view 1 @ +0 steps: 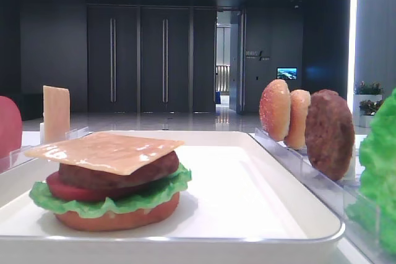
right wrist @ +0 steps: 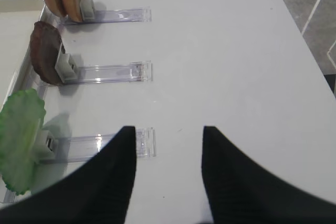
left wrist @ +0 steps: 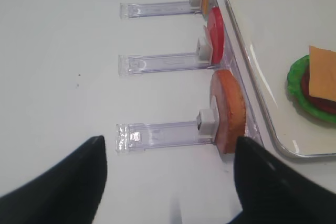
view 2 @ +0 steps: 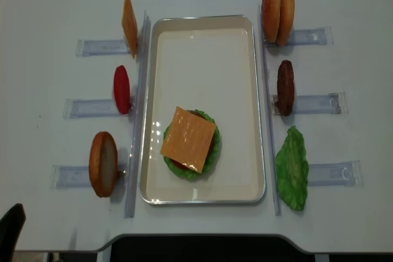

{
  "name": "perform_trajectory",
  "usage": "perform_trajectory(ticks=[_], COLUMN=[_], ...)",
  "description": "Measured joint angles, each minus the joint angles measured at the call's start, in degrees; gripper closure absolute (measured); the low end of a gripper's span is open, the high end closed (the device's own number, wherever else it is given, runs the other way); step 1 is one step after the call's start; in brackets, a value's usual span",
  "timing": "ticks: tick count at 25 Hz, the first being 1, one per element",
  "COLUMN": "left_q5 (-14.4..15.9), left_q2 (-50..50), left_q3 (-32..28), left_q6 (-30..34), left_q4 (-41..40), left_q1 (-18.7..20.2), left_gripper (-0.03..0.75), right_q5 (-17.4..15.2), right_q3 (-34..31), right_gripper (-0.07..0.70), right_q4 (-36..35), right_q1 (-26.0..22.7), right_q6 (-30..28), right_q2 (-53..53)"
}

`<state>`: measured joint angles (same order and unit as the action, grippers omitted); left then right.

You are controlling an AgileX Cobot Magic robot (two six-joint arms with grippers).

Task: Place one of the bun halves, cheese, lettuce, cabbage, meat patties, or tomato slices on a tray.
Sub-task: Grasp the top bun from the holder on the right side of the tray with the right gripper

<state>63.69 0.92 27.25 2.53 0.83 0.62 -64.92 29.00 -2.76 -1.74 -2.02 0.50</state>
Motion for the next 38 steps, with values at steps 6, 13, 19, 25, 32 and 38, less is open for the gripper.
perform_trajectory(ticks=[6, 13, 19, 25, 32, 38], left_q5=[0.0, 0.0, 0.0, 0.0, 0.0, 0.0], left_q2=[0.0, 0.0, 0.0, 0.0, 0.0, 0.0], left_q3=[0.0, 0.0, 0.0, 0.0, 0.0, 0.0], left_q6=[0.0, 0.0, 0.0, 0.0, 0.0, 0.0], left_q4=[0.0, 0.0, 0.0, 0.0, 0.0, 0.0], left_q1=[0.0, 0.0, 0.0, 0.0, 0.0, 0.0], left_gripper=[0.139, 0.139, 0.139, 0.139, 0.139, 0.139], right_q5=[0.0, 0.0, 0.0, 0.0, 0.3, 0.5], right_q3=[0.0, 0.0, 0.0, 0.0, 0.1, 1.9], right_gripper=[0.342, 0.342, 0.19, 0.103, 0.107, 0.108], right_q4=[0.0, 0.0, 0.0, 0.0, -2.1, -4.8], right_q1=[0.0, 0.0, 0.0, 0.0, 0.0, 0.0], right_q6=[0.0, 0.0, 0.0, 0.0, 0.0, -0.7], right_q2=[0.0, 0.0, 0.0, 0.0, 0.0, -8.0])
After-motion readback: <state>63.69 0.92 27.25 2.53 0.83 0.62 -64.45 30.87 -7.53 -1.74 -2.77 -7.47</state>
